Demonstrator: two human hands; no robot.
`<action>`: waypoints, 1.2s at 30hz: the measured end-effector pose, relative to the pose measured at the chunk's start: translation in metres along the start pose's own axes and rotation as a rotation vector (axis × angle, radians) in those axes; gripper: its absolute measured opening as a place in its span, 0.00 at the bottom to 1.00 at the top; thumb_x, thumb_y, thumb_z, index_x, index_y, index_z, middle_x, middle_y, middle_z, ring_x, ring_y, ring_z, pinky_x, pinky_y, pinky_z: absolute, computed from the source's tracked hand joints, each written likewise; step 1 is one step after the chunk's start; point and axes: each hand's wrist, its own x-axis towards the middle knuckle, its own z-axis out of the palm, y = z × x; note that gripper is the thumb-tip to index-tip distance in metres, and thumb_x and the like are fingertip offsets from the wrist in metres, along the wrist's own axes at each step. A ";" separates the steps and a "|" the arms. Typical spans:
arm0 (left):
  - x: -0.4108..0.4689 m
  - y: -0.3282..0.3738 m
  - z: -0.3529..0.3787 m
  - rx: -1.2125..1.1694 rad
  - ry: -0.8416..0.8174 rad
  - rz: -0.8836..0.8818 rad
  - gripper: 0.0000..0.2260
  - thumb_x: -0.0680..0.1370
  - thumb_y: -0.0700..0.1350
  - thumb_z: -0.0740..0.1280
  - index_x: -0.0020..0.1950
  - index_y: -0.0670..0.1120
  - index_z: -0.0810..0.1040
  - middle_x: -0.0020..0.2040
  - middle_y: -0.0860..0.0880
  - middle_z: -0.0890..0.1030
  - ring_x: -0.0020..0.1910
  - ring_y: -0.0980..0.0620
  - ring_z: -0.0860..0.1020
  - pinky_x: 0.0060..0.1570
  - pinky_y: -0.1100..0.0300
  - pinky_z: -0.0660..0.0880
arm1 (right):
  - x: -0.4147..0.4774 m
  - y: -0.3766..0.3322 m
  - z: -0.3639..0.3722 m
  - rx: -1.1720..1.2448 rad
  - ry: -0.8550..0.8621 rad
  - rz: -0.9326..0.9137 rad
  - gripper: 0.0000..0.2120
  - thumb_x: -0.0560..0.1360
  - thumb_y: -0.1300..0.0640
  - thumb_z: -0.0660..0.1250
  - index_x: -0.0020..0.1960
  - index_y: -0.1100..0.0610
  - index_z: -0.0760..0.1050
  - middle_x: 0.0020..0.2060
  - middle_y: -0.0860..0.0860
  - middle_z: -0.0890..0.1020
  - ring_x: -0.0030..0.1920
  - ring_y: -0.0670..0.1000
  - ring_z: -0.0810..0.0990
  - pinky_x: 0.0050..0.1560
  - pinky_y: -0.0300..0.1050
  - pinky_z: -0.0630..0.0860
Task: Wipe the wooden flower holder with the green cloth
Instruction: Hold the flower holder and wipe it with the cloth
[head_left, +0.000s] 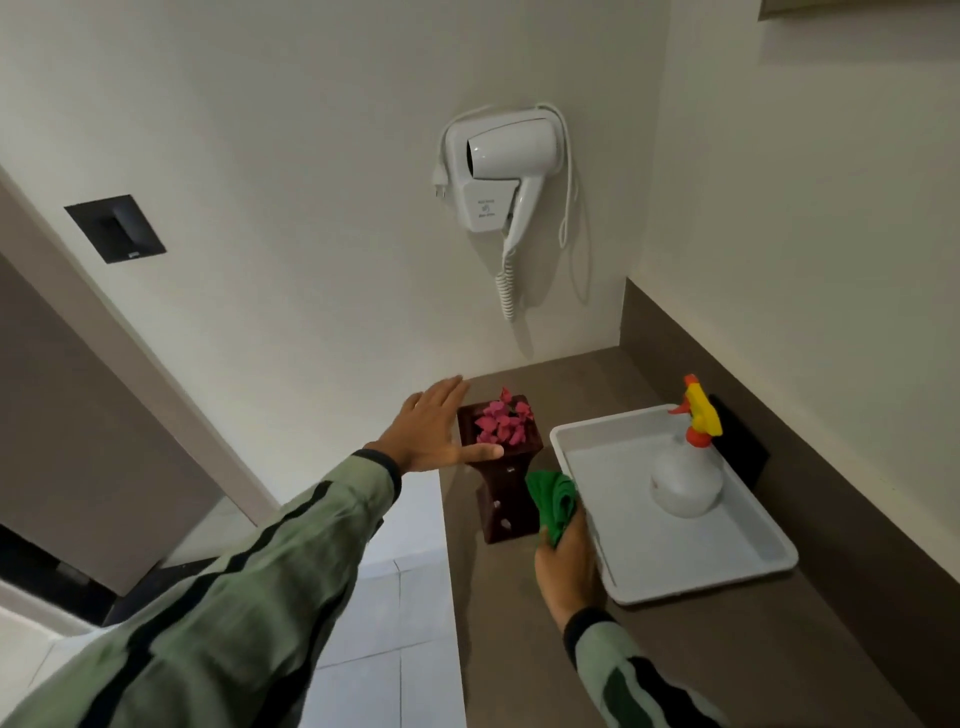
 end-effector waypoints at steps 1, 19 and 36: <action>0.006 -0.004 0.002 0.012 -0.043 0.006 0.55 0.64 0.79 0.59 0.81 0.47 0.48 0.82 0.46 0.51 0.80 0.46 0.51 0.77 0.41 0.50 | -0.001 -0.002 0.006 -0.010 0.035 0.006 0.34 0.74 0.66 0.65 0.76 0.58 0.55 0.72 0.60 0.69 0.71 0.60 0.68 0.72 0.57 0.66; 0.025 -0.013 0.006 -0.031 -0.212 0.106 0.47 0.71 0.71 0.64 0.80 0.48 0.49 0.81 0.43 0.55 0.80 0.43 0.52 0.77 0.40 0.50 | -0.024 0.001 0.083 -0.086 0.011 0.052 0.34 0.74 0.69 0.64 0.76 0.59 0.54 0.75 0.59 0.64 0.71 0.61 0.69 0.70 0.54 0.70; 0.026 -0.016 0.008 -0.006 -0.230 0.094 0.50 0.70 0.74 0.62 0.81 0.47 0.47 0.82 0.46 0.51 0.81 0.47 0.48 0.78 0.42 0.47 | -0.032 -0.014 0.037 0.067 0.073 0.080 0.30 0.76 0.69 0.62 0.76 0.61 0.56 0.73 0.61 0.66 0.72 0.60 0.67 0.71 0.53 0.66</action>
